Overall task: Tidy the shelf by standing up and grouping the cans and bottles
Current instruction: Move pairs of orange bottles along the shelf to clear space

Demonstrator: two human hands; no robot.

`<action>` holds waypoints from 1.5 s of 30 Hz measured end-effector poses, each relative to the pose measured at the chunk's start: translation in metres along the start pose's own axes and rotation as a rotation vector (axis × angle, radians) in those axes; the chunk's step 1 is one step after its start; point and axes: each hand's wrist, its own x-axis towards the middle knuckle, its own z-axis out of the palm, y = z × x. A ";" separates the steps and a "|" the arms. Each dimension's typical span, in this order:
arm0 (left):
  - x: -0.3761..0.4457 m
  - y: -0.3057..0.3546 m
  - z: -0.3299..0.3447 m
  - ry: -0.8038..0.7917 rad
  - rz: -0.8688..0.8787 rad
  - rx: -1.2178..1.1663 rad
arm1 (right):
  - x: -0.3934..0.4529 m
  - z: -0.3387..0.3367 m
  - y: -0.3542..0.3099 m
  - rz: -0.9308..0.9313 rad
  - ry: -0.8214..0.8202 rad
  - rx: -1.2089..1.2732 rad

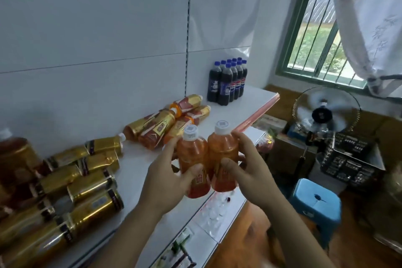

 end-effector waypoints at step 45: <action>0.057 -0.036 0.045 0.500 -0.442 0.953 | 0.203 0.040 0.073 -0.688 -0.168 -0.189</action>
